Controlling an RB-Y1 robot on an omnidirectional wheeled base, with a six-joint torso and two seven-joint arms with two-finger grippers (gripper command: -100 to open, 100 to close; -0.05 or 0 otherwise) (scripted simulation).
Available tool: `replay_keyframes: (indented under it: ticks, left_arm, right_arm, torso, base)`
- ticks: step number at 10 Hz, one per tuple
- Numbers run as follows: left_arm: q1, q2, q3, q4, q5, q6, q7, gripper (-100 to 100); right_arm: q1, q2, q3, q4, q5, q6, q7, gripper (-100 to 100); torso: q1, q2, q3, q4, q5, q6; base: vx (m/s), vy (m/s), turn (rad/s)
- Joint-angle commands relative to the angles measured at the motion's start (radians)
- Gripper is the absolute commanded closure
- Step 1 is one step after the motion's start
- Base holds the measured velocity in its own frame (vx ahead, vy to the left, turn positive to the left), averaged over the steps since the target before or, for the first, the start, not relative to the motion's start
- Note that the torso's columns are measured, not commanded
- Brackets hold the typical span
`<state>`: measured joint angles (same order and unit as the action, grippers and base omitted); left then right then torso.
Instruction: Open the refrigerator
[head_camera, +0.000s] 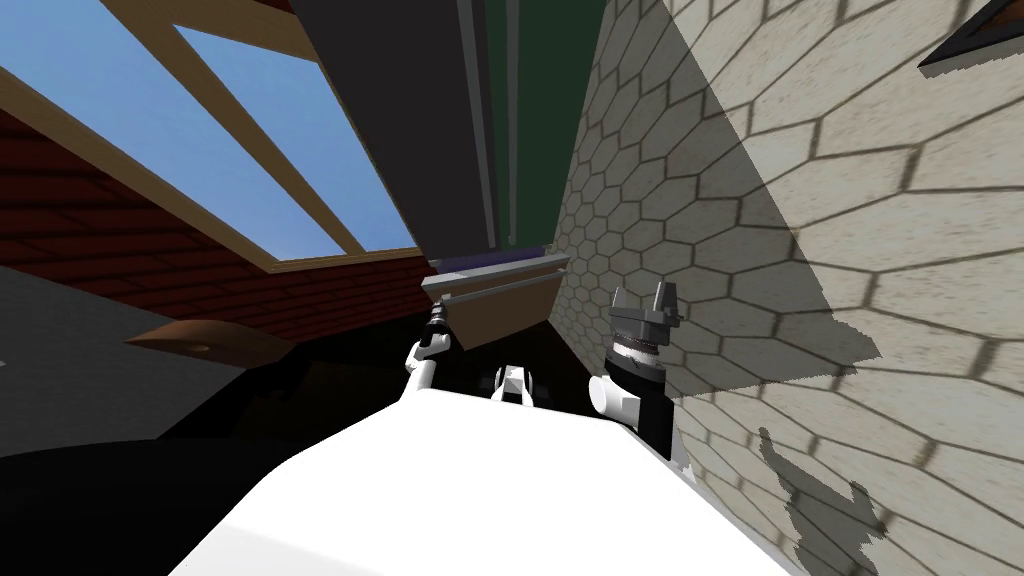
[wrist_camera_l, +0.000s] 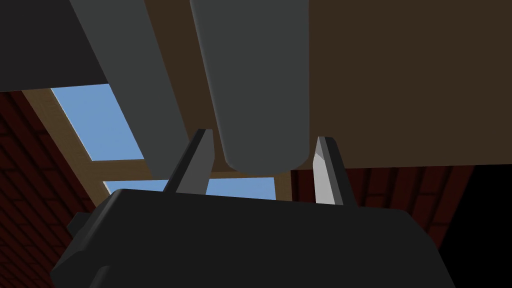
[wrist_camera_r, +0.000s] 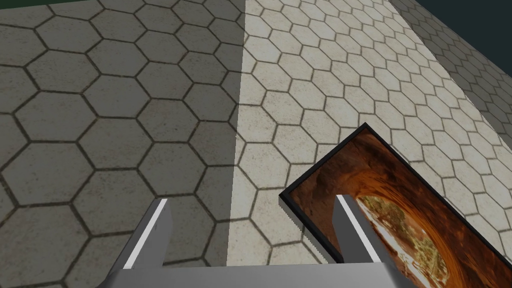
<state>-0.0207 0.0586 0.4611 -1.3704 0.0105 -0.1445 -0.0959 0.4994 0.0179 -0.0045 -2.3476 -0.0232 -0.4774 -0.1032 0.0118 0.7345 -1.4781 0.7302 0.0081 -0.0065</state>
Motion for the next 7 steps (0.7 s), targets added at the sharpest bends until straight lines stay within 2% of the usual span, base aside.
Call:
replay_keyframes:
  ticks: [1, 2, 3, 4, 5, 6, 7]
  left_arm:
    - [-0.052, 0.007, 0.019, 0.08, -0.007, 0.012, -0.006, 100]
    - [-0.052, 0.007, 0.019, 0.085, -0.007, 0.012, -0.006, 100]
    - [-0.11, 0.022, 0.049, 0.116, -0.023, 0.001, -0.018, 100]
    - [-0.151, 0.022, 0.049, 0.147, -0.023, 0.001, -0.018, 100]
    - [-0.153, 0.022, 0.049, 0.186, -0.023, 0.001, -0.018, 100]
    - [-0.153, 0.022, 0.049, 0.188, -0.023, 0.001, -0.018, 100]
    - [-0.208, 0.037, 0.08, 0.218, -0.04, -0.009, -0.03, 100]
  right_arm:
    - [0.0, 0.0, 0.0, 0.0, 0.0, 0.0, 0.0, 0]
    - [0.0, 0.0, 0.0, 0.0, 0.0, 0.0, 0.0, 0]
    - [0.0, 0.0, 0.0, 0.0, 0.0, 0.0, 0.0, 0]
    - [0.0, 0.0, 0.0, 0.0, 0.0, 0.0, 0.0, 0]
    - [0.0, 0.0, 0.0, 0.0, 0.0, 0.0, 0.0, 0]
    - [0.0, 0.0, 0.0, 0.0, 0.0, 0.0, 0.0, 0]
    - [0.0, 0.0, 0.0, 0.0, 0.0, 0.0, 0.0, 0]
  torso:
    - [-0.002, 0.003, 0.002, 0.003, -0.002, 0.001]
    - [-0.001, -0.001, 0.0, 0.001, -0.001, 0.002]
    - [0.001, -0.005, -0.003, -0.001, 0.0, 0.001]
    - [-0.001, 0.0, -0.001, 0.002, -0.002, -0.001]
    - [-0.003, 0.003, 0.002, 0.003, -0.003, 0.001]
    - [-0.003, 0.0, 0.001, 0.002, -0.002, 0.001]
    - [-0.001, -0.004, -0.002, 0.0, -0.001, 0.001]
  base:
    - [-0.069, -0.005, 0.004]
    - [-0.017, 0.008, -0.009]
    - [-0.109, -0.031, 0.025]
    - [-0.128, -0.036, 0.026]
    - [-0.067, -0.008, 0.006]
    - [-0.027, 0.001, -0.006]
    - [-0.132, -0.03, 0.009]
